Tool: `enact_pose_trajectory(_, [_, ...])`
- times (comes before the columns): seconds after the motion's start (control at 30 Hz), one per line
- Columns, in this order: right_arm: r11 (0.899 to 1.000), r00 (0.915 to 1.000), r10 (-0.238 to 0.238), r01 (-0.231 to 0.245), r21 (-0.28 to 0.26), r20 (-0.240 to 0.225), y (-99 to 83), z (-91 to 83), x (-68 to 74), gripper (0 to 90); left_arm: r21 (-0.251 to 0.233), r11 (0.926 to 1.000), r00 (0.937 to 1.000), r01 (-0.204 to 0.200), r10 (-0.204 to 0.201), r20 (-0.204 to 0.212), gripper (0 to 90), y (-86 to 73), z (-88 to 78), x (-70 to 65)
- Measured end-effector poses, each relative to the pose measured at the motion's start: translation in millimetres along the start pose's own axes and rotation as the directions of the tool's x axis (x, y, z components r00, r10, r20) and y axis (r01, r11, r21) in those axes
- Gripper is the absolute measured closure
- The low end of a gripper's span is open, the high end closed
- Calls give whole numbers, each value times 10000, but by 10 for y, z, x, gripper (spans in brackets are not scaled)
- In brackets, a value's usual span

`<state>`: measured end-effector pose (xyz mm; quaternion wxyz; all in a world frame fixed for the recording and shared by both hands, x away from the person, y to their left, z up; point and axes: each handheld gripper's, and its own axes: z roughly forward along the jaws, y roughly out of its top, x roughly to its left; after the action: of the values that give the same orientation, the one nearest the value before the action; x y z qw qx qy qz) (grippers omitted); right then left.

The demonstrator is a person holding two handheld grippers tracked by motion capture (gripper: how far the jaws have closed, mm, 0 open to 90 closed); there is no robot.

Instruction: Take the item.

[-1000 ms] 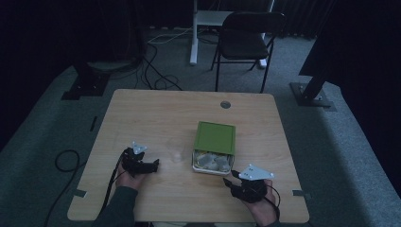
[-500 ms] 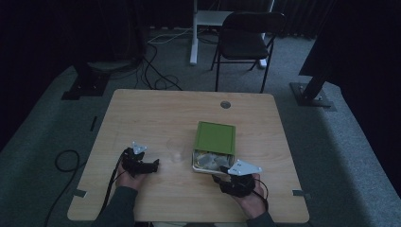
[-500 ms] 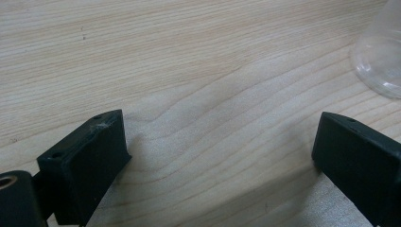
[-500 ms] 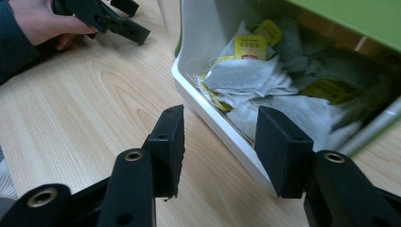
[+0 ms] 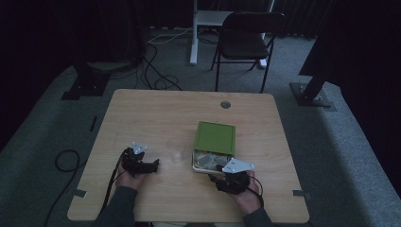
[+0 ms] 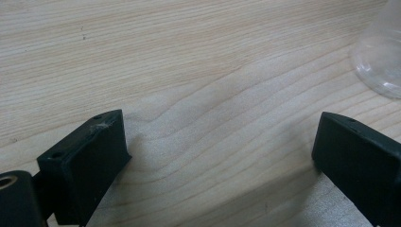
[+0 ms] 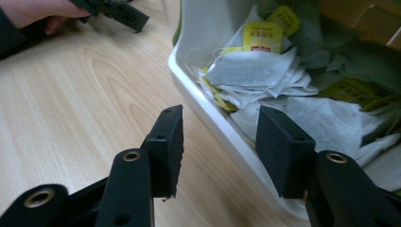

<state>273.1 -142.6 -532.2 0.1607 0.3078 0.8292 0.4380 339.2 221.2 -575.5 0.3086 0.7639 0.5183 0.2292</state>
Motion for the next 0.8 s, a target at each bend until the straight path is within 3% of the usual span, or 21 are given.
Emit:
enact_pose_trajectory(0.3, [9999,9999,-99,100,84,-97,-2,-12,17,525,0,10000,10000,0,0,-2,48,0,0,0])
enact_pose_trajectory(0.8, [10000,9999,15,-15,-30,-158,-73,-82,166,518,1,10000,10000,-2,2,-2,48,0,0,0])
